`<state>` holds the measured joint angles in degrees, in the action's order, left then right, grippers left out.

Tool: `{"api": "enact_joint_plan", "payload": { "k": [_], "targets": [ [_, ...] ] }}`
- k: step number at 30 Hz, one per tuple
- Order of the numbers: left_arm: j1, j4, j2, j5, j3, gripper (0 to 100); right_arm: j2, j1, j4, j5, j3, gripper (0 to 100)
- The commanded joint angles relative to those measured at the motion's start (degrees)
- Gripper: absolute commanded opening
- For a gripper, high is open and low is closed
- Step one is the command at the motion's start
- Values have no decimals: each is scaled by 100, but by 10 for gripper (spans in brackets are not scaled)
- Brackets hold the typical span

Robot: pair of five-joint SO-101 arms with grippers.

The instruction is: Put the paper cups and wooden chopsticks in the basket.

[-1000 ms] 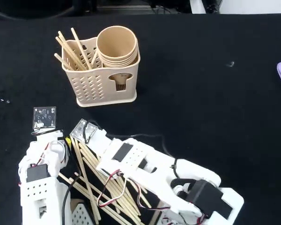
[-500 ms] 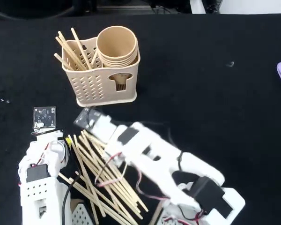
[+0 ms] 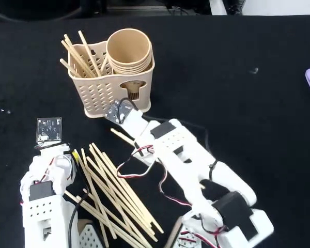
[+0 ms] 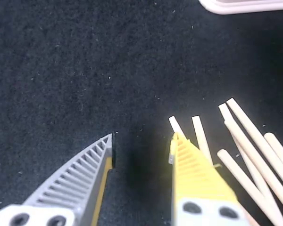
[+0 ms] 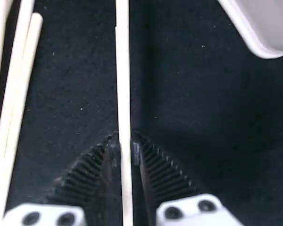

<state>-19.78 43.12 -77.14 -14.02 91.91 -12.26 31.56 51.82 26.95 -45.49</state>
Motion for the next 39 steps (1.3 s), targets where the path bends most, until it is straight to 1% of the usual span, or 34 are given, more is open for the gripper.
{"api": "enact_joint_plan", "payload": {
  "k": [1,3,5,7,10,12,15,19,21,23,24,34,39],
  "targets": [
    [-22,-105,-62,35,-92,202,-936,62,659,-334,585,11],
    [-22,-105,-62,35,-101,202,-1631,264,1134,-607,884,11],
    [-22,-105,-62,35,-110,202,-2343,501,1389,-738,1191,11],
    [-22,-105,-62,35,-110,202,-2949,677,1319,-765,1437,11],
    [-22,-105,-62,35,-110,202,-3459,818,721,-774,1587,11],
    [-22,-105,-62,35,-110,202,-3503,844,88,-774,1613,11],
    [-22,-105,-62,35,-110,202,-3389,879,-1248,-853,1613,11],
    [-22,-105,-62,35,-101,202,-3020,888,-3587,-1565,1613,11],
    [-22,-105,-62,35,-101,202,-2721,870,-4756,-1749,1640,11],
    [-22,-105,-62,35,-92,202,-2334,870,-5495,-1776,1815,11],
    [-22,-105,-62,35,-92,202,-2114,870,-5679,-1758,1965,11],
    [-22,-105,-62,35,-92,202,303,853,-5767,-1749,4171,11],
    [-22,-105,-62,35,-92,202,936,668,-5758,-1749,4312,11]
  ]
}}
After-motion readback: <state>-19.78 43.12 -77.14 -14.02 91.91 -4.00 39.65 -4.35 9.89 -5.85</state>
